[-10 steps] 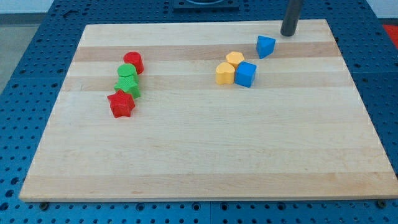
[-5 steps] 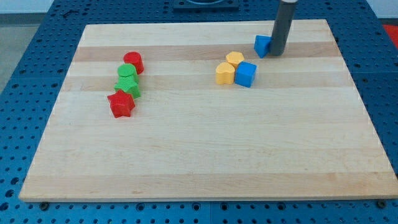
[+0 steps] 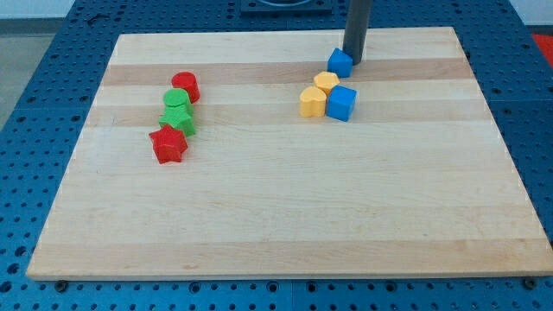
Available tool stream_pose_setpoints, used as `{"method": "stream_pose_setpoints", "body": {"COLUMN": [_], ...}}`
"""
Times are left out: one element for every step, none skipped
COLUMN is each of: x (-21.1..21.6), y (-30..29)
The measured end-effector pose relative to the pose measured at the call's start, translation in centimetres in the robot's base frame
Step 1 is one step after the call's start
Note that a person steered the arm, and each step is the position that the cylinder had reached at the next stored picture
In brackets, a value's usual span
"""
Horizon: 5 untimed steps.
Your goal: Slide the blue triangle to the yellow hexagon
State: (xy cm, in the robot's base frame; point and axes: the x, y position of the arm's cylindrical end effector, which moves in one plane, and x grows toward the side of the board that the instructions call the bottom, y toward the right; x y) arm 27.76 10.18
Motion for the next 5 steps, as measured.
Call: {"method": "stream_pose_setpoints", "body": {"x": [1.8, 1.3, -2.1, -3.3, -2.9], "y": [-0.9, -0.9, -1.2, -3.8, -7.8]}}
